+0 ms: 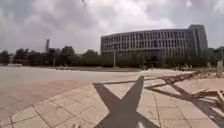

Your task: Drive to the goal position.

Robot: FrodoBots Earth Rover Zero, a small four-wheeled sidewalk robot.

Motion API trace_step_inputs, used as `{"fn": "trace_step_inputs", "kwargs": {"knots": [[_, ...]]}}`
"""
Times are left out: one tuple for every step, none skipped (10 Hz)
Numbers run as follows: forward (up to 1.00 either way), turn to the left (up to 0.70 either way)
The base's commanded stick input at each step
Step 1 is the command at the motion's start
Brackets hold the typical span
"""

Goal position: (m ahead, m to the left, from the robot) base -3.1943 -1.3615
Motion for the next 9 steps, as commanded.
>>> {"fn": "trace_step_inputs", "kwargs": {"knots": [[0.45, 0.0], [0.45, 0.0], [0.45, 0.0], [0.45, 0.0], [0.45, 0.0], [0.45, 0.0], [0.45, 0.0], [0.45, -0.04], [0.45, -0.13]]}}
